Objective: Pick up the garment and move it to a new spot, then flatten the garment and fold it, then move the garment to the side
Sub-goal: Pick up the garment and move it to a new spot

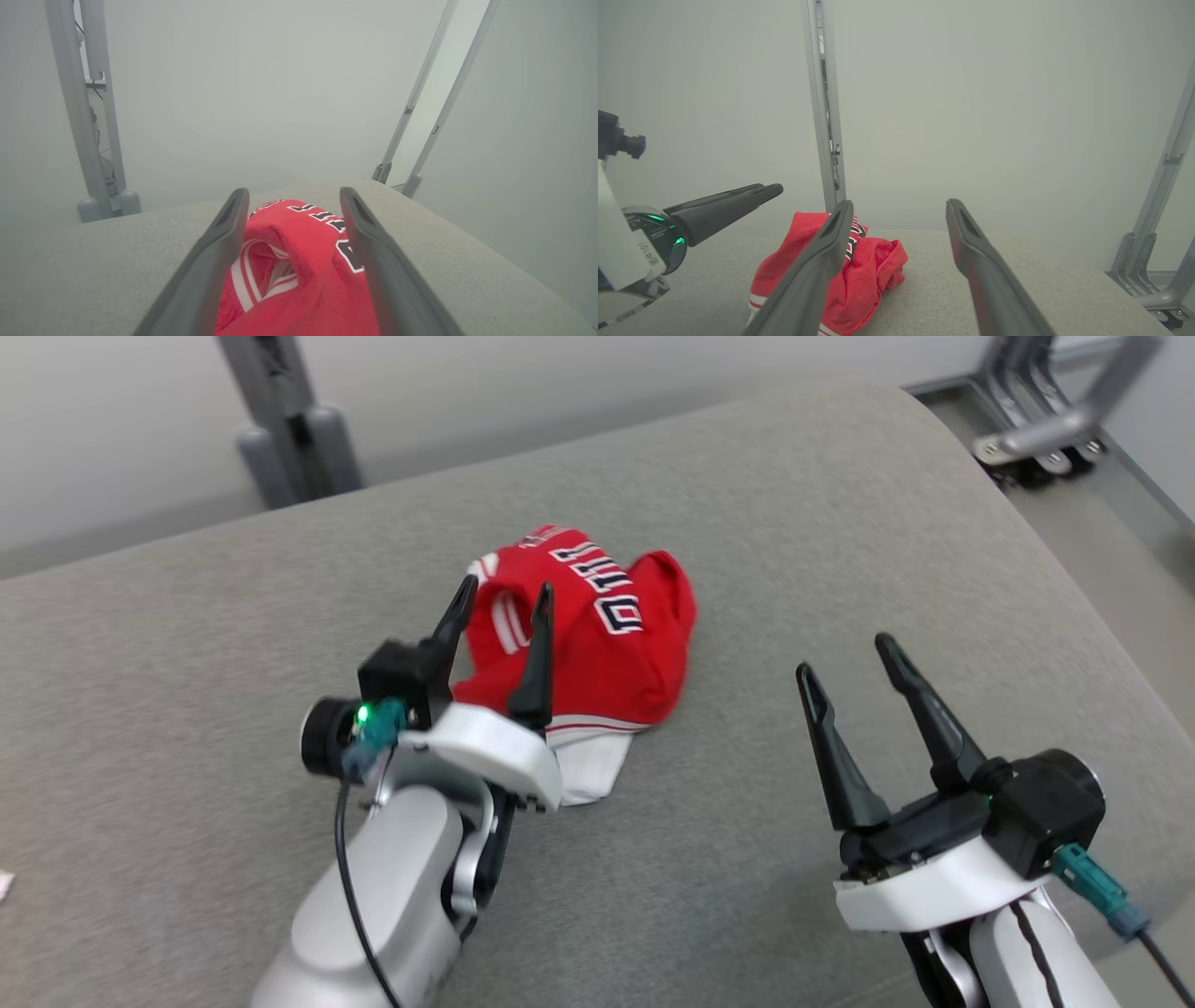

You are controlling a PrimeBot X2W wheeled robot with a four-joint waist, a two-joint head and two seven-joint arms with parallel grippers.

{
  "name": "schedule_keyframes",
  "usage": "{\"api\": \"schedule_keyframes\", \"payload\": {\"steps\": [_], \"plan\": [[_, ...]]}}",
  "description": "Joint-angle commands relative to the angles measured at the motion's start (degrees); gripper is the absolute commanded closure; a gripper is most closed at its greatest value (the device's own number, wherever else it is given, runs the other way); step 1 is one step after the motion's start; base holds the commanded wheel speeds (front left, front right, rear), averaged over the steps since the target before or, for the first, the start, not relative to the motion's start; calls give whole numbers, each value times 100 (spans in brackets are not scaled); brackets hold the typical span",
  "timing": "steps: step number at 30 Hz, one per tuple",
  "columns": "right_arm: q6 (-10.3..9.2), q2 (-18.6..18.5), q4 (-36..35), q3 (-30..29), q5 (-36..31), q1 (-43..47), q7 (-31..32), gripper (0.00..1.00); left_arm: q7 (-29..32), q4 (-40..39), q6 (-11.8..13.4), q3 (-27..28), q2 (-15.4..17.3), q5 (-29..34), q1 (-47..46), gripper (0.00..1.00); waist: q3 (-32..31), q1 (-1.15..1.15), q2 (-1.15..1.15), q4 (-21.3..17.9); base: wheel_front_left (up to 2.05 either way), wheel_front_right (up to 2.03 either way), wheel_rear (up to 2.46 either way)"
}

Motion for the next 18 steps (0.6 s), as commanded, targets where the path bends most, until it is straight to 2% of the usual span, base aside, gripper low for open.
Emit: {"api": "schedule_keyframes", "payload": {"steps": [1,6,14,18], "plan": [[1,-37,32,6,-54,88,-4,0,-24,-135,73,76,30,120,242,0,-287,0,0,331,0,0,0],[1,-34,123,-93,-115,266,-4,0,-27,-1172,207,509,25,659,1149,0,-575,0,0,846,0,0,0],[1,-28,151,-414,-152,644,-4,0,-28,-2441,205,937,23,1226,2505,0,-919,0,0,1515,0,0,0],[1,-30,283,-674,-187,895,-4,0,-27,-2930,106,999,26,1596,3030,0,-1018,0,0,1756,0,0,0]]}}
